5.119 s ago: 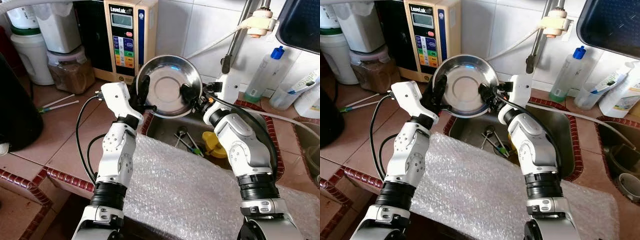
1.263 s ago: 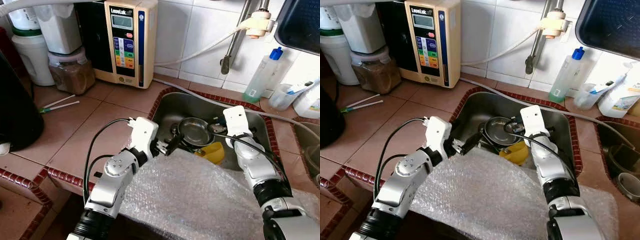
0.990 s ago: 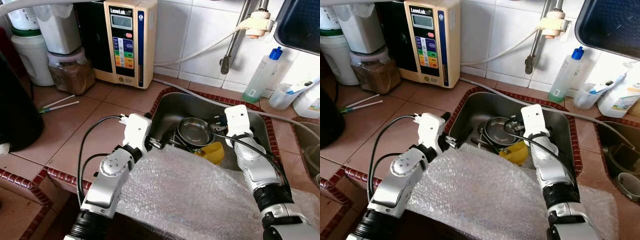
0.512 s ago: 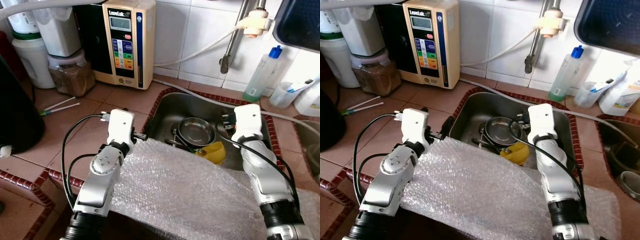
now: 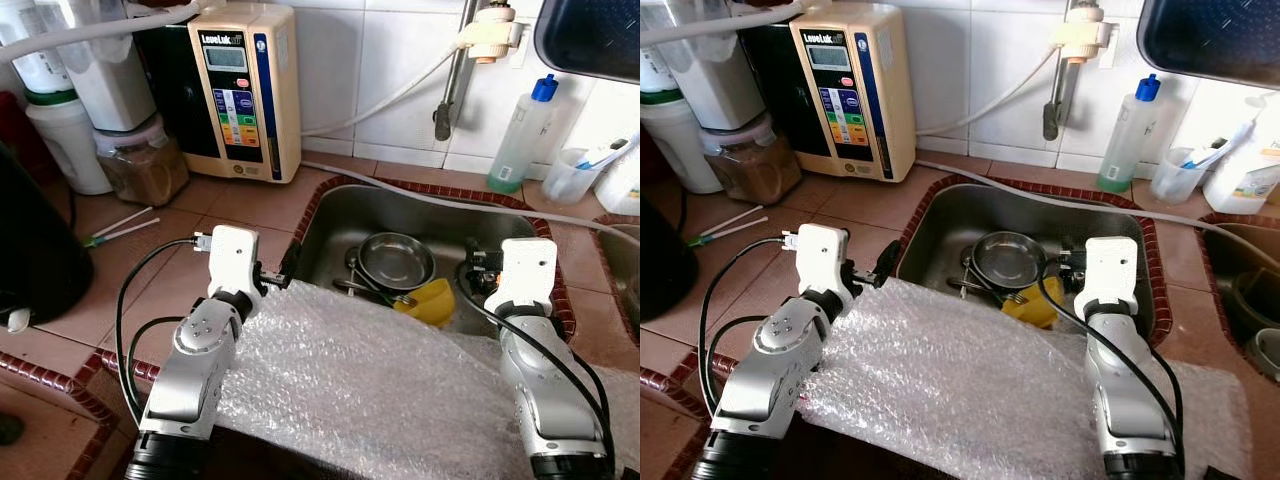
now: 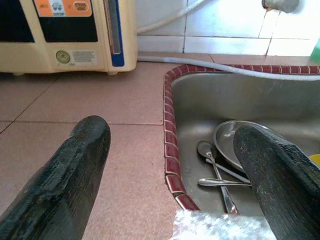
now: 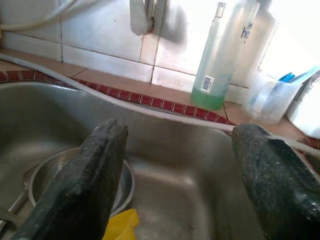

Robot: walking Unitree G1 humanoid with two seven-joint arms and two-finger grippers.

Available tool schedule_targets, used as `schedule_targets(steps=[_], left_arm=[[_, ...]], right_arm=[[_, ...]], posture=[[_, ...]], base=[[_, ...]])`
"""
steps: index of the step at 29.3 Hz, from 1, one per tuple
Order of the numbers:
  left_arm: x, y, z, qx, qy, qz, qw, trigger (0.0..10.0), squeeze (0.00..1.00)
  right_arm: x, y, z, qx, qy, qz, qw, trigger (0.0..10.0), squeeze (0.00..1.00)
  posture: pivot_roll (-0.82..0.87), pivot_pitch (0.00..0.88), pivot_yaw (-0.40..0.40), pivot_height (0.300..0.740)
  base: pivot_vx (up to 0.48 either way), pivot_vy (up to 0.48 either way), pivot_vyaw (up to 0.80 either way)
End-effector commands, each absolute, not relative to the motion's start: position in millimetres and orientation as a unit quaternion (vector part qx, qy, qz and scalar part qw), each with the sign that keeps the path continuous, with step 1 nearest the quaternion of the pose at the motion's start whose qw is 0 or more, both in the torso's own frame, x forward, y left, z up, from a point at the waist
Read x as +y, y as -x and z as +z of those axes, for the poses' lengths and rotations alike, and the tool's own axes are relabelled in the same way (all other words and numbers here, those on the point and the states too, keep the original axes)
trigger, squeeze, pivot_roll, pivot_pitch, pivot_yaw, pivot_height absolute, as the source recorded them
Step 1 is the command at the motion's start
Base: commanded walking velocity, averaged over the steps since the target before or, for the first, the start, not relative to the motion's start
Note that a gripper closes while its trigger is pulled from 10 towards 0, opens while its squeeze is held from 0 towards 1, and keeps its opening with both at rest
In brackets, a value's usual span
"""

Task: Kitchen organization

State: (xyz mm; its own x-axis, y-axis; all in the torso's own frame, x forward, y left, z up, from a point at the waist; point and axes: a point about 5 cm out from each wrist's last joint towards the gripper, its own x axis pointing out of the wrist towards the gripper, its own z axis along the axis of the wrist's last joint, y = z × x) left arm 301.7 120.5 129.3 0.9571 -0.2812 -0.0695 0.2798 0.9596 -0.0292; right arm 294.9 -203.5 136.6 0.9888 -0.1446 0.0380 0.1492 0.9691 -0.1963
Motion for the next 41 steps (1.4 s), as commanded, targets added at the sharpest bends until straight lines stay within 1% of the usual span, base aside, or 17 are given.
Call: schedule_targets(steps=[1,4,7,10,13,15,20,21,23,24,28,30,36,41], left_arm=[[126,-302,130,0.043,0.015,-0.136,0.99,10.0,0.0],[129,-302,129,0.049,0.011,-0.132,0.99,10.0,0.0],[129,-304,130,0.052,0.019,-0.135,0.989,10.0,0.0],[127,-304,129,0.058,0.026,-0.14,0.988,10.0,0.0],[124,-305,129,0.062,0.029,-0.146,0.987,10.0,0.0],[122,-307,133,0.049,0.025,-0.148,0.987,10.0,0.0],[123,-307,136,0.043,0.031,-0.135,0.989,10.0,0.0],[121,-305,135,0.046,0.043,-0.132,0.989,10.0,0.0],[121,-305,135,0.046,0.043,-0.132,0.989,10.0,0.0],[121,-304,134,0.049,0.042,-0.125,0.99,10.0,0.0],[122,-303,138,0.041,0.029,-0.121,0.991,10.0,0.0],[121,-303,142,0.04,0.019,-0.123,0.991,10.0,0.0],[113,-303,162,0.013,0.025,-0.137,0.99,10.0,0.0],[112,-304,161,0.017,0.019,-0.133,0.991,10.0,0.0]], right_arm=[[-199,-293,144,-0.017,0.104,-0.067,0.992,10.0,1.0],[-197,-290,146,-0.014,0.107,-0.061,0.992,10.0,1.0],[-187,-291,150,-0.018,0.098,-0.043,0.994,10.0,1.0],[-185,-292,151,-0.019,0.096,-0.04,0.994,10.0,1.0],[-187,-291,151,-0.017,0.089,-0.045,0.995,10.0,1.0],[-190,-291,145,-0.003,0.08,-0.047,0.996,10.0,1.0],[-185,-295,144,0.0,0.083,-0.034,0.996,10.0,1.0],[-176,-300,145,-0.005,0.08,-0.016,0.997,10.0,0.07],[-176,-300,145,-0.005,0.08,-0.016,0.997,10.0,0.07],[-163,-307,152,-0.017,0.079,0.008,0.997,10.0,0.0],[-154,-309,161,-0.031,0.077,0.03,0.996,10.0,0.0],[-154,-308,163,-0.032,0.074,0.033,0.996,10.0,0.0],[-156,-308,165,-0.032,0.065,0.033,0.997,10.0,0.0],[-152,-309,165,-0.03,0.061,0.035,0.997,10.0,0.0]], posture=[[-0.02,0.0,0.024,0.74],[-0.03,0.0,0.019,0.74],[-0.06,0.0,0.053,0.74],[-0.07,0.0,0.056,0.74],[-0.06,0.0,0.051,0.74],[-0.04,0.0,0.036,0.74],[-0.04,0.0,0.025,0.74],[-0.02,0.0,0.011,0.74],[-0.02,0.0,0.011,0.74],[-0.02,0.0,-0.002,0.74],[-0.01,0.0,-0.012,0.74],[-0.01,0.0,-0.014,0.74],[-0.01,0.0,-0.014,0.74],[-0.01,0.0,-0.011,0.74]], base=[[0.0,0.0,0.0],[0.0,0.0,0.0],[0.0,0.0,0.0],[0.0,0.0,0.0],[0.0,0.0,-0.73],[0.0,0.0,-0.79],[0.0,0.0,-0.79],[0.0,0.0,0.0],[0.0,0.0,0.0],[0.0,0.0,0.0],[0.0,0.0,0.0],[0.0,0.0,0.0],[0.0,0.0,0.0],[0.0,0.0,0.0]])
